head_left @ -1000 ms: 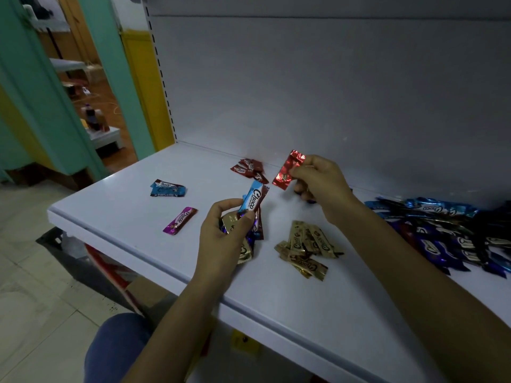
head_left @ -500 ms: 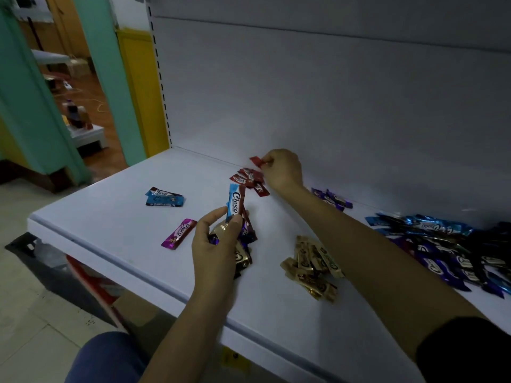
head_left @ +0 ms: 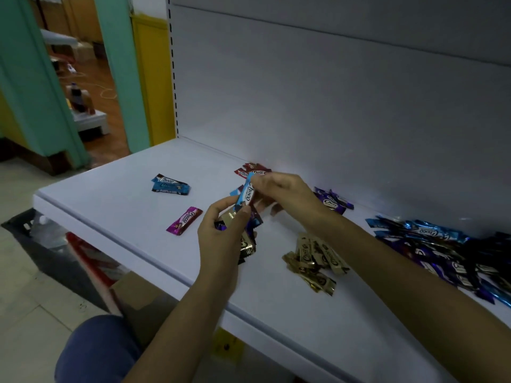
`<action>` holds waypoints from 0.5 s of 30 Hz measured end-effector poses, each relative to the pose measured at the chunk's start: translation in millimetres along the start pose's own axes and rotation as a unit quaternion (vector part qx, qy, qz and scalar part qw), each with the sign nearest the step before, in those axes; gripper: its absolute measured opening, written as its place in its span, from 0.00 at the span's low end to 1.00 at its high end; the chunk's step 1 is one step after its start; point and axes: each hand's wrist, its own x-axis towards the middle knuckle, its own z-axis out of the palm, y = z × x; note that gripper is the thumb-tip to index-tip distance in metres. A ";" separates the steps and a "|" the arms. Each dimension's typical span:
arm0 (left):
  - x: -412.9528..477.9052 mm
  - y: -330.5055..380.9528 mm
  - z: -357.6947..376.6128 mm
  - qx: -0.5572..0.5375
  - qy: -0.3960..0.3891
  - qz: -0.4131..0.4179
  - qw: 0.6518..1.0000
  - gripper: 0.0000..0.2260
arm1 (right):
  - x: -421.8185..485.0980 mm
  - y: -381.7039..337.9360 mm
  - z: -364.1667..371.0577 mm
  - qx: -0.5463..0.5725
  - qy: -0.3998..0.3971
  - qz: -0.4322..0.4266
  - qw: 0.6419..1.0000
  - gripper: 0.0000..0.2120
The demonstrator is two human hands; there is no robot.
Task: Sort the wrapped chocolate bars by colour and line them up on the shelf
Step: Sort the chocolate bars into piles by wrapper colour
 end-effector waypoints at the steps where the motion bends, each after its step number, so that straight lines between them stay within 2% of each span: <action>1: -0.9 0.3 -0.2 0.012 -0.007 0.008 1.000 0.11 | -7.4 0.2 -0.1 -0.001 -0.006 -0.002 1.000 0.14; 5: -5.7 1.6 -0.4 0.050 -0.044 0.026 0.997 0.15 | -14.8 6.5 -1.1 0.050 0.023 0.031 0.998 0.12; 8: -8.2 4.0 -0.5 0.039 -0.028 0.008 0.999 0.18 | -14.6 4.6 3.0 0.080 0.026 0.053 0.995 0.12; 15: -8.8 11.1 -7.6 0.012 -0.002 0.024 1.000 0.14 | -6.4 -12.2 13.5 0.125 0.053 0.031 0.990 0.05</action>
